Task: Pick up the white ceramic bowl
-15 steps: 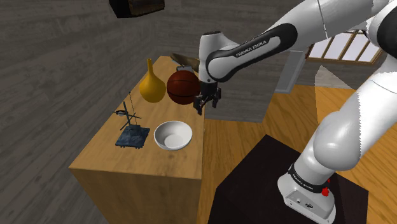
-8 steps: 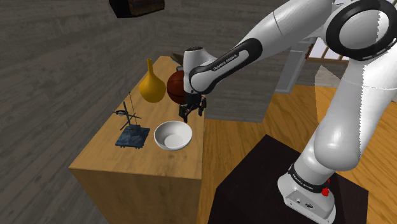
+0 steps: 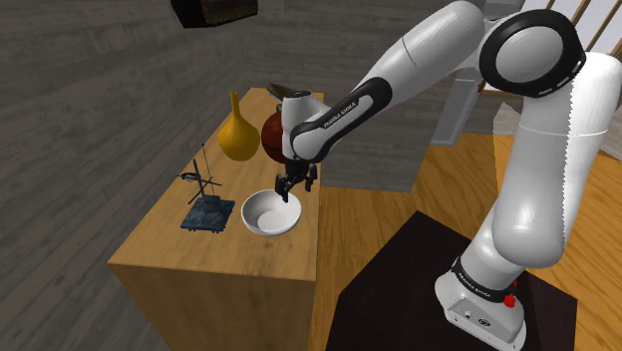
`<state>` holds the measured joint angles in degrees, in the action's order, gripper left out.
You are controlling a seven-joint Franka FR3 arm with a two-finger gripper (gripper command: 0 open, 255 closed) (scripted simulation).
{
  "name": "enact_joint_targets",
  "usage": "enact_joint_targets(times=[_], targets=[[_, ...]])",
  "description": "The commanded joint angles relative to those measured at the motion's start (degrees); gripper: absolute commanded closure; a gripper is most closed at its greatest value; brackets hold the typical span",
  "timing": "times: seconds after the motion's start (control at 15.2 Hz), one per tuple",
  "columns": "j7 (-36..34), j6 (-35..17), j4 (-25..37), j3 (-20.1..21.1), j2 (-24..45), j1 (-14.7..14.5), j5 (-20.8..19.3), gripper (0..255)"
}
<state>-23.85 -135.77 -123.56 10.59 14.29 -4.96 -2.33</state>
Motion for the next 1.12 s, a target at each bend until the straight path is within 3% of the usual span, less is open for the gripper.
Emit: enact_joint_targets(times=[0.0, 0.07, 0.13, 0.73, 1.06], targets=[[-0.11, -1.12, -0.1, -0.11, 1.02, -0.05, -0.27, 0], [-0.11, -1.12, -0.1, -0.11, 1.01, -0.05, -0.26, 0], [-0.13, -1.12, 0.02, -0.12, 1.13, -0.06, -0.3, 255], [-0.11, -1.12, -0.1, -0.12, 1.02, -0.05, -0.27, 255], [0.35, 2.27, 0.64, 0.15, -1.68, 0.16, 0.47, 255]])
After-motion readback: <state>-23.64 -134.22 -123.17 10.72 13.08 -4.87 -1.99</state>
